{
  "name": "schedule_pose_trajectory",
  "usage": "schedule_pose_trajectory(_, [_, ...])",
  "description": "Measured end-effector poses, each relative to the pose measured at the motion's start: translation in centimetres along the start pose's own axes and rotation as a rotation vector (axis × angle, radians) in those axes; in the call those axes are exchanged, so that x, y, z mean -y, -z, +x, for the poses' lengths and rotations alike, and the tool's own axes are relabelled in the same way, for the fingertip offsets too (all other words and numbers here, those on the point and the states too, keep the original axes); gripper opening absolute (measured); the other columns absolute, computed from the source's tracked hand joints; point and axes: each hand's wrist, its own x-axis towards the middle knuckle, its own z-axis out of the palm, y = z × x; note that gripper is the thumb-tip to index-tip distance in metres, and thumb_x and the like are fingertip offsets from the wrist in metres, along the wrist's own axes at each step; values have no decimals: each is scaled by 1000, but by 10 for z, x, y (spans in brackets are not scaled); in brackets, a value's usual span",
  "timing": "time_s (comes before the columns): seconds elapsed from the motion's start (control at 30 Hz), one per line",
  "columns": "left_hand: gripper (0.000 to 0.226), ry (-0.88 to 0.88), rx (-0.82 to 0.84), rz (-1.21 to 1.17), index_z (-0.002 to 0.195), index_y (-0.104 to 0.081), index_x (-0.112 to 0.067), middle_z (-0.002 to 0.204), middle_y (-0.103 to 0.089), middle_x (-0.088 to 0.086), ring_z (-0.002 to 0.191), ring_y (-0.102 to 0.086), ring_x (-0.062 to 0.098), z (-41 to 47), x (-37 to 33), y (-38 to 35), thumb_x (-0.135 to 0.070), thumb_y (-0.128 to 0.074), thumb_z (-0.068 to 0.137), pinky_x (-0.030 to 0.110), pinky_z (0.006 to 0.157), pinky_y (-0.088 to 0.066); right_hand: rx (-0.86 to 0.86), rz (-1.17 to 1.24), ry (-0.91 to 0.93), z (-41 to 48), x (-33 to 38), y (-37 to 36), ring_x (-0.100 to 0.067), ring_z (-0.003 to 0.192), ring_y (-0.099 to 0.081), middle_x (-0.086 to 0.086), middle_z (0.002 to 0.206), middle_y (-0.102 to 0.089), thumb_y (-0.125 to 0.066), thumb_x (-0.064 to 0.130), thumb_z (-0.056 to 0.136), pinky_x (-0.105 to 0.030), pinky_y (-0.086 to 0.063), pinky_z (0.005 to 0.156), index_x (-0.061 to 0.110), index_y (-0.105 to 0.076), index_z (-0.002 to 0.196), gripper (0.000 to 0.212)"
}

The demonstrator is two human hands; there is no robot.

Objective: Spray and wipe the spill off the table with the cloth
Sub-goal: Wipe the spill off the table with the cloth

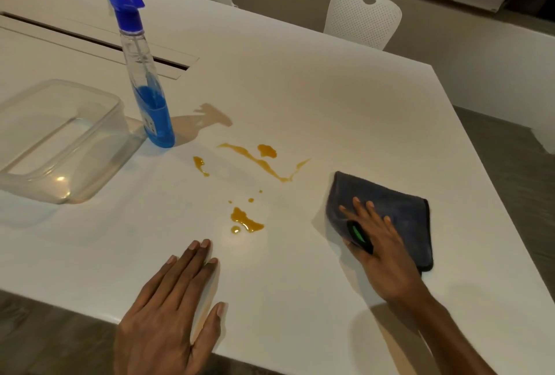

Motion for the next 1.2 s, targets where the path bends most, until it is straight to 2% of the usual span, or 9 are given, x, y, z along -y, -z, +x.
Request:
schedule_pose_trajectory(0.1, [57, 0, -3, -3, 144, -69, -12, 164, -56, 4, 153, -54, 20, -1, 0, 0, -44, -56, 99, 47, 118, -49, -39, 1, -81, 29, -21, 12, -9, 159, -3, 17, 169, -13, -51, 38, 104, -43, -2, 129, 61, -27, 145, 53])
schedule_pose_trajectory(0.27, [55, -6, -24, -6, 143, -70, -13, 163, -57, 3, 153, -53, 18, 0, -2, 0, -42, -58, 99, 44, 119, -48, -51, -86, -198, 92, -13, 11, -20, 160, -7, 1, 172, -17, -47, 33, 107, -45, -1, 129, 29, -24, 160, 58])
schedule_pose_trajectory(0.43, [55, -7, -19, -5, 144, -69, -13, 163, -57, 3, 153, -53, 19, 0, -1, 0, -42, -58, 99, 46, 119, -49, -7, -16, 10, 69, 19, -1, -12, 159, -6, 11, 170, -17, -52, 34, 105, -41, -2, 130, 55, -25, 145, 54])
schedule_pose_trajectory(0.53, [56, 1, -15, -12, 145, -68, -13, 163, -57, 2, 154, -52, 18, 0, -2, 0, -43, -57, 99, 47, 119, -49, 55, -20, 100, 54, 11, -3, -2, 158, -6, 19, 169, -20, -55, 36, 103, -41, -5, 130, 48, -36, 153, 54])
schedule_pose_trajectory(0.63, [56, 9, -17, -21, 146, -68, -14, 163, -57, 2, 154, -51, 17, 0, -3, 2, -43, -57, 100, 47, 118, -49, 59, 91, 45, 63, 13, 13, -2, 156, -2, 24, 164, -16, -57, 30, 103, -42, -5, 130, 54, -32, 149, 58])
schedule_pose_trajectory(0.73, [56, 7, -15, -14, 145, -68, -14, 163, -57, 2, 155, -50, 17, -1, -3, 1, -43, -57, 99, 46, 118, -50, 32, 63, -131, 94, 24, 25, -18, 159, -5, 13, 166, -16, -53, 32, 105, -39, -4, 126, 34, -25, 158, 60])
schedule_pose_trajectory(0.83, [56, 9, -10, -20, 146, -67, -14, 164, -56, 2, 155, -50, 17, -1, -3, 1, -42, -58, 98, 48, 117, -51, 45, -21, -145, 119, 32, 19, -21, 160, -7, -2, 172, -16, -49, 37, 106, -38, -1, 127, 23, -19, 162, 65])
schedule_pose_trajectory(1.07, [57, 5, 2, -11, 147, -67, -14, 164, -56, 2, 154, -51, 18, -1, -1, 1, -44, -56, 100, 48, 118, -50, 55, -55, 153, 86, 32, -11, -8, 158, -7, 15, 170, -20, -52, 38, 104, -40, -5, 130, 45, -32, 156, 56])
schedule_pose_trajectory(1.2, [55, 9, -4, -13, 144, -69, -13, 164, -56, 2, 153, -53, 18, 0, -2, 2, -43, -57, 99, 46, 118, -49, 72, 4, 128, 90, 4, -2, -6, 158, -8, 17, 168, -22, -56, 36, 103, -40, -5, 129, 50, -37, 150, 53])
